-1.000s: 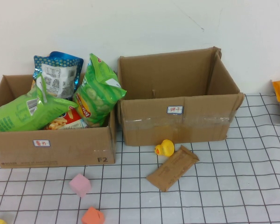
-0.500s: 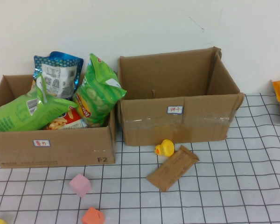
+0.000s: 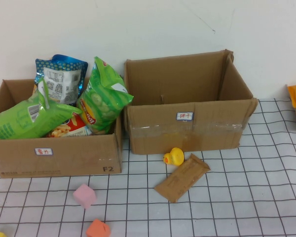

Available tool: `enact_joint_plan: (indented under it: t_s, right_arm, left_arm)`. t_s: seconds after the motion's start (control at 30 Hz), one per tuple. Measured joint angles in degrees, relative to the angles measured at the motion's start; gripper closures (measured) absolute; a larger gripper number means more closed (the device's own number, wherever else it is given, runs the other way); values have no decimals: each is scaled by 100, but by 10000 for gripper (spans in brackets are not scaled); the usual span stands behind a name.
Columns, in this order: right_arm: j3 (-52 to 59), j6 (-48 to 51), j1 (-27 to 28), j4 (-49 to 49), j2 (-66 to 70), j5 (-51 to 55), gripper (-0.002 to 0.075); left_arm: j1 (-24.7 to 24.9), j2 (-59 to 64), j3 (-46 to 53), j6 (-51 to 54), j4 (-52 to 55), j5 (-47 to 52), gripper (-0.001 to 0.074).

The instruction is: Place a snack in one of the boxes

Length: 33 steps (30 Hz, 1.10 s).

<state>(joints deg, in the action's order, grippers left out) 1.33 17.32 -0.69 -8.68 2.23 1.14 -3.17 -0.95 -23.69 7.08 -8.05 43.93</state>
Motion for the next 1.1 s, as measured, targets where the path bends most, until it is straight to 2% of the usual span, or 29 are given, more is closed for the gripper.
enact_joint_plan:
  t_s: [0.1, 0.2, 0.53, 1.1]
  right_arm:
    - [29, -890, 688, 823, -200, 451, 727]
    - [29, -1284, 953, 1113, -268, 722, 727]
    - [29, -1834, 156, 1219, -271, 1617, 727]
    - [19, -1882, 129, 1219, -271, 1846, 727]
  left_arm:
    - [0, 0, 0, 0, 0, 0, 736]
    - [0, 0, 0, 0, 0, 0, 736]
    - [0, 0, 0, 0, 0, 0, 736]
    - [0, 0, 0, -25, 0, 0, 736]
